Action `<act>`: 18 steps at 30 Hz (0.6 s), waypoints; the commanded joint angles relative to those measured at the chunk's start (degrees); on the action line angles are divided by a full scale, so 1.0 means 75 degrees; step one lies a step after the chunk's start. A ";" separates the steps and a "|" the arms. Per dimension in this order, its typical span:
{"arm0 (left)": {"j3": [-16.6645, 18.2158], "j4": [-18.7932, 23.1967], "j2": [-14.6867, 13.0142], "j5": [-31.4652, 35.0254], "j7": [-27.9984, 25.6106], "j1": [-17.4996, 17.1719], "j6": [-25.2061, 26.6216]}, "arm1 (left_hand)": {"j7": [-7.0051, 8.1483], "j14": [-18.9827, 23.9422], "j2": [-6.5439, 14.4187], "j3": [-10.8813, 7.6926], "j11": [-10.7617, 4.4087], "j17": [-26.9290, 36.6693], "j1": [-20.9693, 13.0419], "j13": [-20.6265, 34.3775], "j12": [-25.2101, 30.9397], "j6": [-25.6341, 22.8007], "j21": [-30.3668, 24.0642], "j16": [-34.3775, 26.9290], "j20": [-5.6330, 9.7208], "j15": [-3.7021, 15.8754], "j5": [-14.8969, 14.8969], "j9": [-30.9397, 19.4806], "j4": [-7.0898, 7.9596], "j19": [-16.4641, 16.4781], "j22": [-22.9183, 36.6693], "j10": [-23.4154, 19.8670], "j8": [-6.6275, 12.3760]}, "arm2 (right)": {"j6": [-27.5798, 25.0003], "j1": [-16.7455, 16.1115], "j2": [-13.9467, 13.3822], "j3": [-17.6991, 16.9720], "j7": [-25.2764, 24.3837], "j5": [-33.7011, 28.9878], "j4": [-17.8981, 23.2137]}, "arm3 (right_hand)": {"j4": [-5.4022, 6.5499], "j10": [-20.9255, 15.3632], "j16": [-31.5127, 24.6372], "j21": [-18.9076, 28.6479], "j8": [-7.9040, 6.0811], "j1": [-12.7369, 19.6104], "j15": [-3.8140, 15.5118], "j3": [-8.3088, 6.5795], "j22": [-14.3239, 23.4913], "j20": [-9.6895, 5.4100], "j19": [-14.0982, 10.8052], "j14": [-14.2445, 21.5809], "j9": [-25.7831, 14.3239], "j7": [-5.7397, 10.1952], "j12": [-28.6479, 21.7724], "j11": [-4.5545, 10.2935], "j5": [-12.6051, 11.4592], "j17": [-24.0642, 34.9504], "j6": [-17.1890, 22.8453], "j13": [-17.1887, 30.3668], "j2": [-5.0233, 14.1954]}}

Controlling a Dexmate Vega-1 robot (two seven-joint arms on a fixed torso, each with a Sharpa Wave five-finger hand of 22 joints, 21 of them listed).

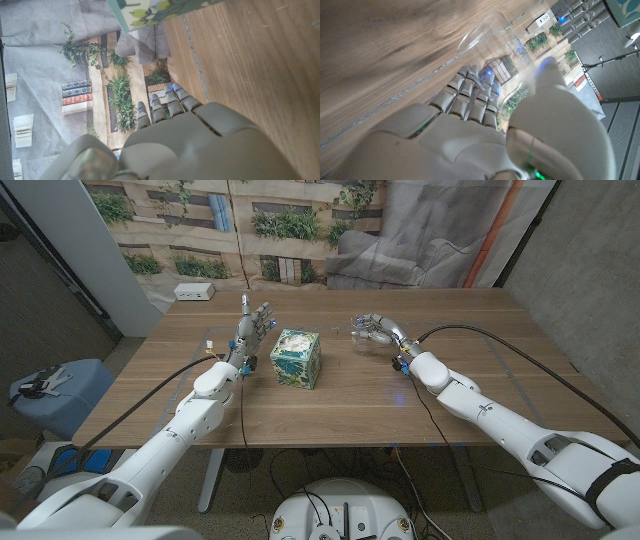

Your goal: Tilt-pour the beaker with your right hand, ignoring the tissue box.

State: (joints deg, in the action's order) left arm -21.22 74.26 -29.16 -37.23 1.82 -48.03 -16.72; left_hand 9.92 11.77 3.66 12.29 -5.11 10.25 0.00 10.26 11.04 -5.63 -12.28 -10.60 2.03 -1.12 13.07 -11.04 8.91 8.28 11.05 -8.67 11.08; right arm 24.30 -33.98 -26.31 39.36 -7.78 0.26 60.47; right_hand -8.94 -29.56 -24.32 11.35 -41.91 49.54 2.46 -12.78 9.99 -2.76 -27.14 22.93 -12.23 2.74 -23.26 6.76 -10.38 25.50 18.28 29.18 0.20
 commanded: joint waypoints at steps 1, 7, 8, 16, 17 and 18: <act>-0.0001 -0.0001 0.0000 0.0000 0.0000 0.0000 -0.0001 | 0.0042 0.0048 0.0196 0.0058 0.0007 0.0042 -0.0012 0.0024 0.0045 -0.0034 -0.0055 -0.0037 0.0075 0.0004 0.0035 -0.0028 0.0011 0.0049 0.0024 -0.0075 0.0068 | 0.0852 0.0240 0.0426 0.0175 -0.0474 -0.0221 -0.1164 | -0.0011 0.0009 0.0033 0.0000 0.0026 0.0124 0.0906 0.0002 0.0023 -0.0107 0.0048 -0.0055 -0.0018 0.0061 0.0039 0.0011 -0.0032 0.0023 0.0004 -0.0008 -0.0066; 0.0000 0.0001 0.0000 0.0000 -0.0001 0.0000 0.0001 | 0.0041 0.0054 0.0196 0.0058 0.0001 0.0042 -0.0012 0.0024 0.0045 -0.0041 -0.0057 -0.0038 0.0076 -0.0008 0.0035 -0.0028 0.0011 0.0053 0.0024 -0.0076 0.0070 | 0.1360 0.0380 0.0640 0.0276 -0.0816 -0.0364 -0.1790 | -0.0029 -0.0040 0.0029 0.0002 0.0009 0.0178 0.0937 -0.0004 0.0023 -0.0129 0.0065 -0.0052 -0.0006 0.0102 0.0052 -0.0023 -0.0046 0.0024 0.0069 -0.0032 -0.0078; -0.0001 0.0001 -0.0001 0.0001 -0.0001 0.0000 0.0001 | 0.0037 0.0051 0.0196 0.0057 0.0004 0.0042 -0.0012 0.0023 0.0044 -0.0051 -0.0056 -0.0037 0.0073 -0.0006 0.0035 -0.0028 0.0011 0.0052 0.0024 -0.0074 0.0074 | 0.1419 0.0399 0.0674 0.0286 -0.0818 -0.0344 -0.1883 | -0.0029 -0.0033 0.0034 0.0002 0.0003 0.0183 0.0940 -0.0004 0.0023 -0.0142 0.0067 -0.0065 -0.0005 0.0115 0.0058 -0.0019 -0.0047 0.0024 0.0087 -0.0032 -0.0079; -0.0001 0.0002 -0.0001 0.0001 -0.0001 0.0000 0.0002 | 0.0038 0.0050 0.0197 0.0057 -0.0007 0.0042 -0.0012 0.0023 0.0046 -0.0048 -0.0055 -0.0036 0.0071 -0.0008 0.0035 -0.0028 0.0011 0.0050 0.0024 -0.0077 0.0072 | 0.1538 0.0418 0.0777 0.0347 -0.0943 -0.0304 -0.2161 | -0.0018 -0.0012 0.0100 0.0009 0.0025 0.0201 0.0924 0.0012 0.0023 -0.0165 0.0081 -0.0188 0.0009 0.0228 0.0095 0.0025 -0.0058 -0.0006 0.0059 -0.0027 -0.0101; -0.0001 0.0002 -0.0001 0.0001 -0.0001 0.0001 0.0002 | 0.0040 0.0048 0.0196 0.0057 -0.0004 0.0042 -0.0012 0.0023 0.0046 -0.0047 -0.0055 -0.0036 0.0071 -0.0006 0.0035 -0.0029 0.0011 0.0048 0.0024 -0.0077 0.0071 | 0.1555 0.0424 0.0787 0.0353 -0.0940 -0.0292 -0.2191 | -0.0016 0.0005 0.0112 0.0005 0.0032 0.0198 0.0926 0.0017 0.0023 -0.0163 0.0095 -0.0209 0.0010 0.0240 0.0104 0.0019 -0.0059 -0.0010 0.0044 -0.0025 -0.0110; -0.0001 0.0001 0.0000 0.0000 -0.0002 0.0001 0.0002 | 0.0039 0.0046 0.0196 0.0057 -0.0006 0.0042 -0.0012 0.0023 0.0047 -0.0046 -0.0056 -0.0035 0.0074 -0.0004 0.0035 -0.0029 0.0011 0.0052 0.0024 -0.0080 0.0070 | 0.1543 0.0422 0.0785 0.0359 -0.0945 -0.0291 -0.2190 | -0.0014 0.0018 0.0119 0.0008 0.0043 0.0193 0.0925 0.0024 0.0023 -0.0165 0.0091 -0.0217 0.0012 0.0236 0.0115 0.0001 -0.0060 -0.0016 0.0018 -0.0029 -0.0122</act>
State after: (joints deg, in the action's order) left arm -21.22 74.26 -29.16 -37.23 1.82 -48.03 -16.72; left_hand 9.92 11.77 3.66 12.29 -5.11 10.25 0.00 10.26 11.04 -5.63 -12.28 -10.60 2.03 -1.11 13.07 -11.05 8.91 8.28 11.05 -8.67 11.08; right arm 33.32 -31.45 -21.88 41.33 -13.29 -1.92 48.13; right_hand -8.94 -29.57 -23.71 11.35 -41.76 50.46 2.34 -12.78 9.99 -2.55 -26.53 21.57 -11.97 4.31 -22.80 6.76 -10.64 25.41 18.62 28.92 -0.69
